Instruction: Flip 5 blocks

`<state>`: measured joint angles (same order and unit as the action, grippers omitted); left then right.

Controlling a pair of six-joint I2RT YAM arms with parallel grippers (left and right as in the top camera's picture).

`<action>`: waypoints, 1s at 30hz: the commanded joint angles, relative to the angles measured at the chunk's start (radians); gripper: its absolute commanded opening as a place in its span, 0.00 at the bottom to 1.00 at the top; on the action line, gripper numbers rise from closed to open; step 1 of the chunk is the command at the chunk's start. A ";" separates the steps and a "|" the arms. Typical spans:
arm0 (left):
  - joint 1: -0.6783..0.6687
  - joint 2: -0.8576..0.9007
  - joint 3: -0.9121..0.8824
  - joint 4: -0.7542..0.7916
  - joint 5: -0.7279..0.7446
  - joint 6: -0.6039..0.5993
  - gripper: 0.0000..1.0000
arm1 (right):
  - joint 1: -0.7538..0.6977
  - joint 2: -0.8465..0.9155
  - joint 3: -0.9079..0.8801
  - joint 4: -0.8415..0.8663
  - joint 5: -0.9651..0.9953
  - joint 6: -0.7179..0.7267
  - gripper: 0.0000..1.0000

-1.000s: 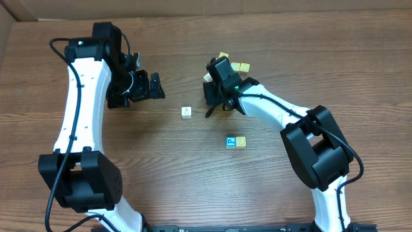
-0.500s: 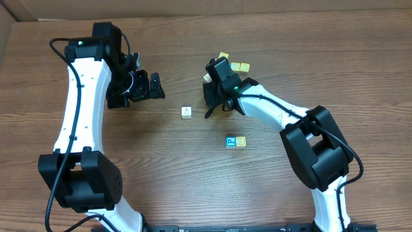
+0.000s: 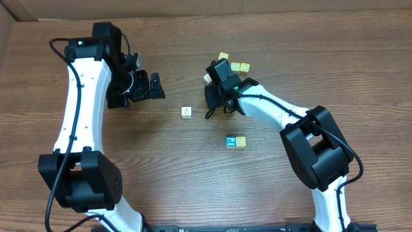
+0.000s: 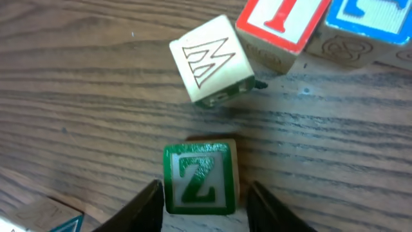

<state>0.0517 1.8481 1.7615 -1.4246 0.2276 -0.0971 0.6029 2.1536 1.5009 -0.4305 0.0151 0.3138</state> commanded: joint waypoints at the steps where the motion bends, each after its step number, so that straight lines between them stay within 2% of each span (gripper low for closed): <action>1: -0.006 0.013 0.026 0.001 -0.002 0.004 1.00 | 0.005 0.016 -0.008 0.035 0.010 -0.008 0.55; 21: -0.006 0.013 0.025 0.001 -0.002 0.004 1.00 | 0.005 0.051 -0.008 0.092 0.043 -0.008 0.58; 30: -0.006 0.013 0.026 0.001 -0.002 0.005 1.00 | 0.005 0.046 -0.006 0.089 0.043 -0.008 0.51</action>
<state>0.0517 1.8481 1.7618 -1.4246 0.2276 -0.0967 0.6037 2.2017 1.4979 -0.3393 0.0532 0.3084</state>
